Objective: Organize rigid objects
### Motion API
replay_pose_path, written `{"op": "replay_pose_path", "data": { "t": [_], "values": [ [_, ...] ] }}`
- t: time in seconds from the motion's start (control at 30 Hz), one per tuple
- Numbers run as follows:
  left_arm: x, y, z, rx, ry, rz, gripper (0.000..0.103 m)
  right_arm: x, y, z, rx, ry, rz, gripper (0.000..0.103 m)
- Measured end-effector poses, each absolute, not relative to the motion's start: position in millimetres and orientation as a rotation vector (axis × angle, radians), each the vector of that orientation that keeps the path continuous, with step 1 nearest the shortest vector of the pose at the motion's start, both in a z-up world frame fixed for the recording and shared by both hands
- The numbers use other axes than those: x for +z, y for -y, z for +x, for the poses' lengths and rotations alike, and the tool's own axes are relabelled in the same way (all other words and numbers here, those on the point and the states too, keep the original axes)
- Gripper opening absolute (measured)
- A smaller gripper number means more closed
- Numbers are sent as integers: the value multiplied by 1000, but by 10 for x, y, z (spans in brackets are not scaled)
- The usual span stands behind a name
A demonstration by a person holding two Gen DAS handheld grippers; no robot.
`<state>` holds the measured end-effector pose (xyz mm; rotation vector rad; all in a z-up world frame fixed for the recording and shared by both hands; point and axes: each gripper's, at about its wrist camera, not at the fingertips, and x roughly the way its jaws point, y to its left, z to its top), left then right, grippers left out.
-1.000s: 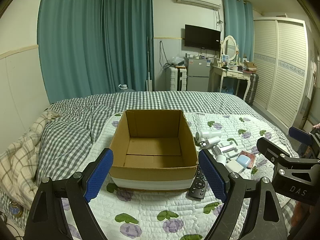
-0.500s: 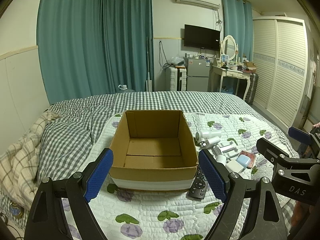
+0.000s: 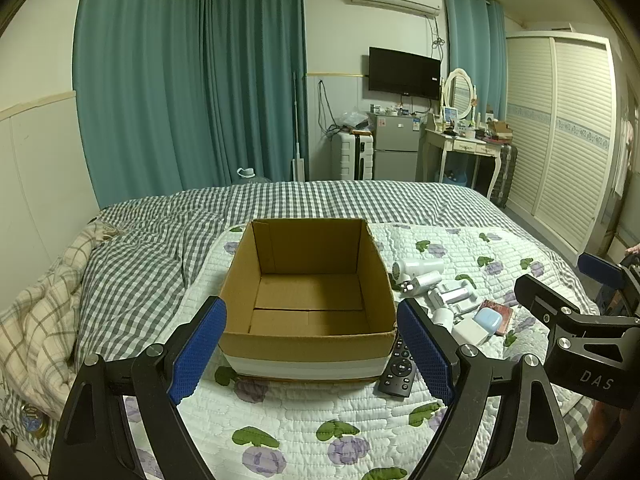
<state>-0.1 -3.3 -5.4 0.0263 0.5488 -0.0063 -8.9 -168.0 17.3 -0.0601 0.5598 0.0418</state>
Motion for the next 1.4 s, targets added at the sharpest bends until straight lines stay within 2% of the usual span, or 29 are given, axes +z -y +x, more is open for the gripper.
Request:
{"op": "replay_pose_path", "data": {
  "t": [1.4],
  "values": [
    [-62, 33, 14, -10, -557, 31, 90, 187, 1661, -99, 42, -564, -65, 103]
  ]
}}
